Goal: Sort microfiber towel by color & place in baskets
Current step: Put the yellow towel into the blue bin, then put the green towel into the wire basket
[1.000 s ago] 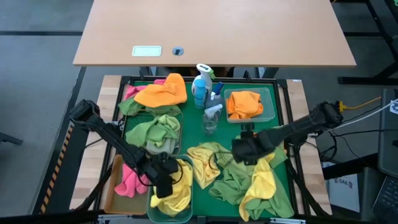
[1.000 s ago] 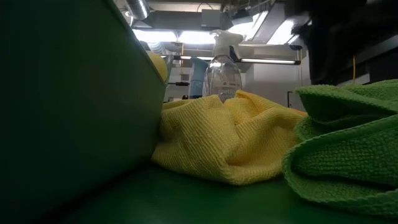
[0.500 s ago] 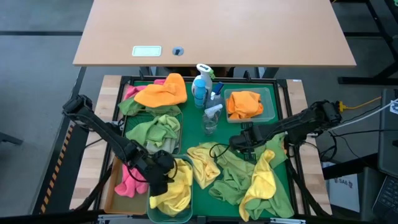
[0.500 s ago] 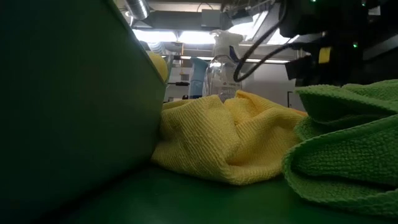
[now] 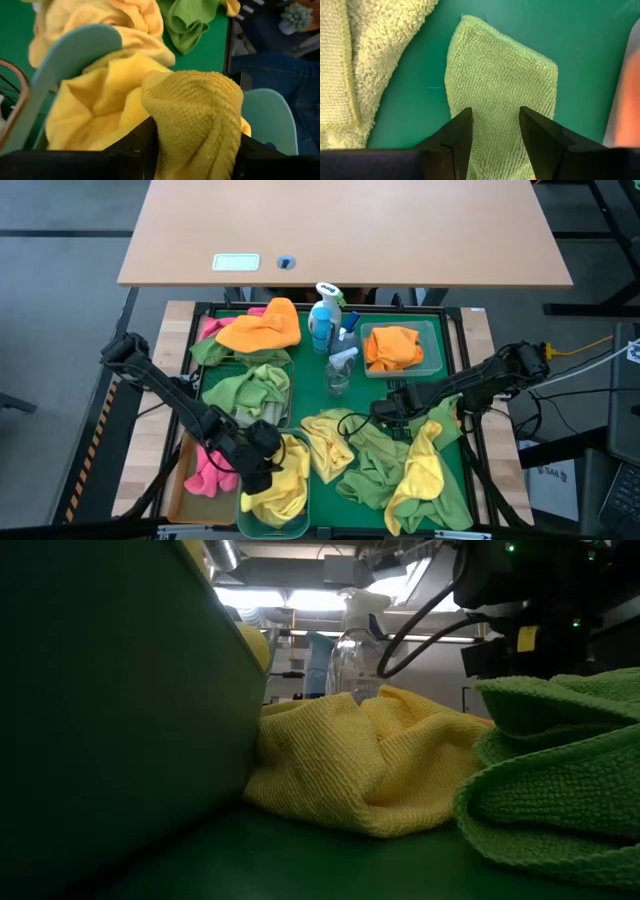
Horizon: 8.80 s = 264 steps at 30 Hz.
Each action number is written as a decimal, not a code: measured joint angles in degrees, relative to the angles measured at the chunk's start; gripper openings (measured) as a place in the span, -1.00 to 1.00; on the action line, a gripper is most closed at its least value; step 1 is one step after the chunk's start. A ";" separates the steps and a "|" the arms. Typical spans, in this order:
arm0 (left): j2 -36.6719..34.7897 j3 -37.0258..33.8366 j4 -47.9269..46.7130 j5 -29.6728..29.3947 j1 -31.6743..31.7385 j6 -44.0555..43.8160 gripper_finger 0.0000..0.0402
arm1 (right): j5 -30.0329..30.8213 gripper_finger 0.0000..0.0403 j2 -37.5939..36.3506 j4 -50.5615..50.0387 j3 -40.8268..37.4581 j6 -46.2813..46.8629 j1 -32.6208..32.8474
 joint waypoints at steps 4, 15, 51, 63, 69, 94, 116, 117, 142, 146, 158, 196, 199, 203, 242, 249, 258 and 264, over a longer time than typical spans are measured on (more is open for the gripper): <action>1.38 0.00 -0.03 2.56 0.00 -0.18 -0.34 | 0.00 -0.20 0.00 -0.10 0.00 0.00 0.00; 3.52 0.00 -4.09 3.89 2.64 -8.32 -0.34 | -0.02 -0.20 0.00 -0.12 0.00 0.02 0.00; 7.67 0.04 -2.97 24.23 9.36 -16.59 -0.34 | 0.04 -0.20 0.02 0.91 0.00 0.02 0.00; 7.78 -0.11 -0.32 18.23 9.38 -16.50 -0.34 | 0.04 -0.20 0.04 10.95 0.02 0.04 0.00; 7.78 -0.11 -0.38 18.62 9.19 -15.35 -0.34 | 0.04 -0.20 0.04 17.11 0.02 0.04 0.00; 7.74 -0.11 2.09 17.26 8.92 -14.57 0.14 | 0.02 -0.20 0.04 27.22 0.04 0.04 0.00; -5.92 -0.04 4.02 17.75 9.86 -14.50 0.75 | 0.00 -0.20 0.04 28.97 0.04 0.04 0.02; -6.42 -0.04 4.73 16.74 10.08 -14.45 0.74 | 0.00 -0.20 0.04 28.97 0.04 0.04 0.02; -6.14 0.00 15.00 -13.03 10.29 6.50 0.74 | 0.49 -0.20 0.04 36.78 0.04 0.04 0.00; -6.14 0.00 15.12 -12.94 10.28 6.44 0.74 | -3.67 -0.20 0.04 37.50 0.04 0.16 0.00; -5.86 0.00 15.33 -12.96 10.27 6.48 0.74 | -6.03 -0.20 0.04 36.30 0.04 2.51 0.76; -5.86 -0.02 14.86 -13.07 10.25 11.77 0.74 | -4.23 -0.95 5.73 17.48 8.05 7.40 0.81; -5.86 -0.02 15.17 -13.05 10.14 15.62 0.74 | -4.28 -0.91 3.17 14.77 10.19 7.39 0.81; -5.86 -0.02 15.35 -13.05 10.05 19.98 0.74 | -4.21 -0.96 0.17 11.79 13.11 7.37 0.76; 3.26 -0.04 29.93 -21.73 14.53 37.91 0.11 | -4.44 -0.90 -3.72 16.55 28.26 1.33 0.76; 3.26 -0.04 29.95 -21.73 14.53 37.82 0.02 | -4.44 -0.89 -3.72 16.54 28.26 1.33 0.76; 3.26 -0.04 29.95 -21.76 14.53 37.77 -0.15 | -4.44 -0.50 -3.72 20.01 28.26 1.33 0.76; 3.26 -0.04 29.98 -21.77 14.53 37.58 -0.38 | -4.45 -0.10 -3.72 20.30 28.26 1.33 0.76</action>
